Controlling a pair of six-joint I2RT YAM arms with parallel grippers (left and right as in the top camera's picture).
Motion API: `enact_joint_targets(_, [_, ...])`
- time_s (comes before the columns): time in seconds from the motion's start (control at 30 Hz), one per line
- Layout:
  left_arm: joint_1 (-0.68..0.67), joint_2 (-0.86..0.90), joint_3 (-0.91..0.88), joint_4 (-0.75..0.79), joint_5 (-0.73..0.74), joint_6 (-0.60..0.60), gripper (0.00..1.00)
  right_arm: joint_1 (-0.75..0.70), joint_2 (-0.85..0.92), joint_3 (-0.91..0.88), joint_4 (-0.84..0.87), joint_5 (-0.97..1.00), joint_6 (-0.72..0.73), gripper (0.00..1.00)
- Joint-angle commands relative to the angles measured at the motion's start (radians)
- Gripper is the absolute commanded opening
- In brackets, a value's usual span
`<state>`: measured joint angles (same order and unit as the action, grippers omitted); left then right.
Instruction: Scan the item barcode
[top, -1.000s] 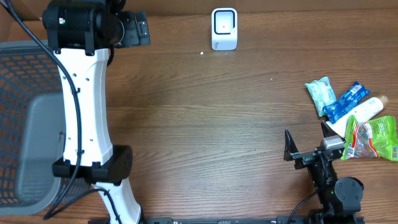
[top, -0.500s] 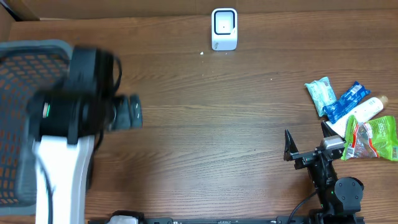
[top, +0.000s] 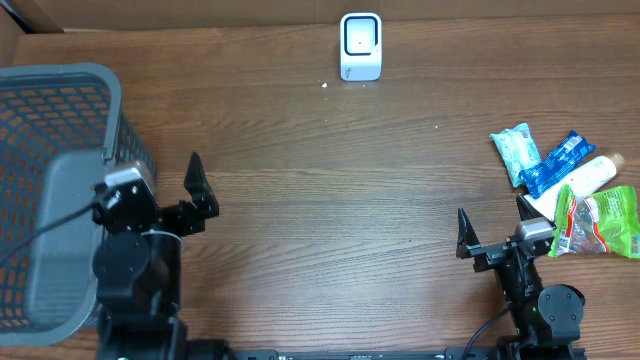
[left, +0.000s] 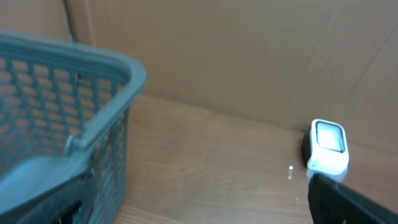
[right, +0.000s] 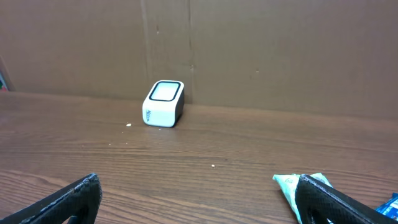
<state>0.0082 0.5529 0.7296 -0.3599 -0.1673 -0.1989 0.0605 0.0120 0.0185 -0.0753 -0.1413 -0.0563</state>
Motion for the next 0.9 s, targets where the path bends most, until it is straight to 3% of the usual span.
enact_joint_targets(0.0, [0.033, -0.114, -0.236, 0.204, 0.076, 0.02, 1.0, 0.005, -0.006, -0.01, 0.005, 0.01, -0.004, 1.0])
enact_joint_targets(0.2, [0.032, -0.311, -0.572, 0.505, 0.083, 0.037, 0.99, 0.005, -0.006, -0.01, 0.005, 0.01, -0.004, 1.0])
enact_joint_targets(0.3, [0.033, -0.384, -0.665, 0.549, 0.082, 0.05, 0.99, 0.005, -0.006, -0.01, 0.005, 0.01, -0.004, 1.0])
enact_joint_targets(0.43, [0.033, -0.445, -0.725, 0.547, 0.083, 0.114, 1.0, 0.005, -0.006, -0.01, 0.005, 0.01, -0.004, 1.0])
enact_joint_targets(0.6, [0.033, -0.501, -0.725, 0.408, 0.091, 0.274, 1.0, 0.005, -0.006, -0.01, 0.005, 0.01, -0.004, 1.0])
enact_joint_targets(0.7, [0.032, -0.552, -0.725, 0.283, 0.09, 0.316, 1.0, 0.005, -0.006, -0.01, 0.005, 0.01, -0.004, 1.0])
enact_joint_targets(0.87, [0.04, -0.55, -0.725, 0.288, 0.098, 0.332, 1.0, 0.005, -0.006, -0.01, 0.005, 0.01, -0.004, 1.0])
